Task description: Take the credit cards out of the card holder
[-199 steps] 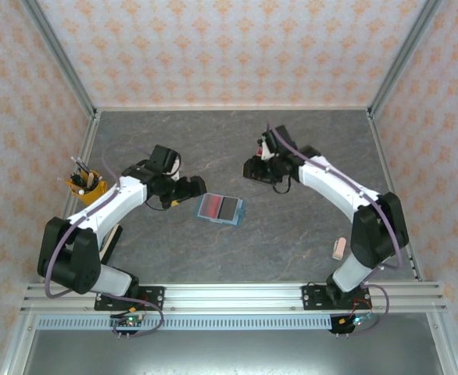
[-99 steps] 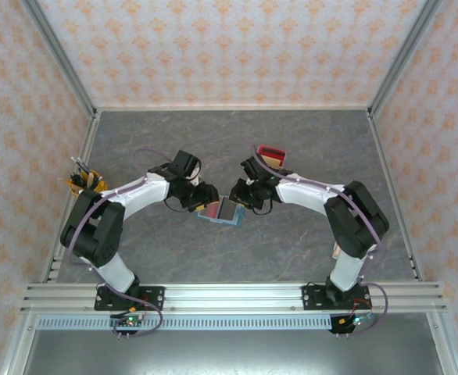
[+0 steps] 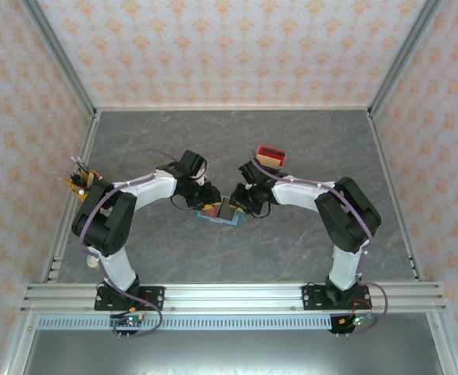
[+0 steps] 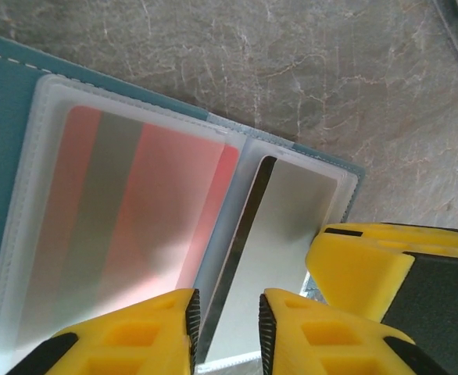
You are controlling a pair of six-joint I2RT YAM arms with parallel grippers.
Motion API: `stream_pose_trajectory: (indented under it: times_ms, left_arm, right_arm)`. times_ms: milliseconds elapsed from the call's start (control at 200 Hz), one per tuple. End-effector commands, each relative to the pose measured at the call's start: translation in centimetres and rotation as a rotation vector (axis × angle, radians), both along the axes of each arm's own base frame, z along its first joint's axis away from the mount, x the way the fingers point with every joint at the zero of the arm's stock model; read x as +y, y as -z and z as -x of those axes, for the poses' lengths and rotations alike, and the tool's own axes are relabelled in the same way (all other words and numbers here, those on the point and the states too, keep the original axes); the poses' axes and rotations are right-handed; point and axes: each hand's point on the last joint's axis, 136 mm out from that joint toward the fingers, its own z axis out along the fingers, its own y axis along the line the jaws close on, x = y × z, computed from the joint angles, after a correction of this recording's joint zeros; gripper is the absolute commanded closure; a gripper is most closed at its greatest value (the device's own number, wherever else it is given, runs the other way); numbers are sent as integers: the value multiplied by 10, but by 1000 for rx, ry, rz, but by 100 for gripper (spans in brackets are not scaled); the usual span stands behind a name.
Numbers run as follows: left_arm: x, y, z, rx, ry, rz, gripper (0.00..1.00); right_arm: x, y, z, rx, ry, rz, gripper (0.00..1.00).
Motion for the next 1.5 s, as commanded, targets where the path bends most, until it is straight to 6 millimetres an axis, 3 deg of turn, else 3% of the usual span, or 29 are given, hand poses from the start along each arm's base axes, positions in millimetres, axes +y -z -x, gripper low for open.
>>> stream_pose_trajectory:
  times_ms: [0,475,966,1181,1496]
  left_arm:
    - [-10,-2,-5,-14,23,28,71]
    - [-12,13,0,19,44,48,72]
    - [-13,10,-1,24,41,149,72]
    - [-14,4,-4,12,26,228,76]
    - [-11,1,-3,-10,49,221,93]
  right_arm:
    - [-13,19,6,34,-14,101,74]
    - [-22,42,11,67,-45,164,75]
    - [-26,51,15,84,-43,177,76]
    - [-28,54,17,91,-40,183,77]
    - [-28,54,18,90,-35,179,77]
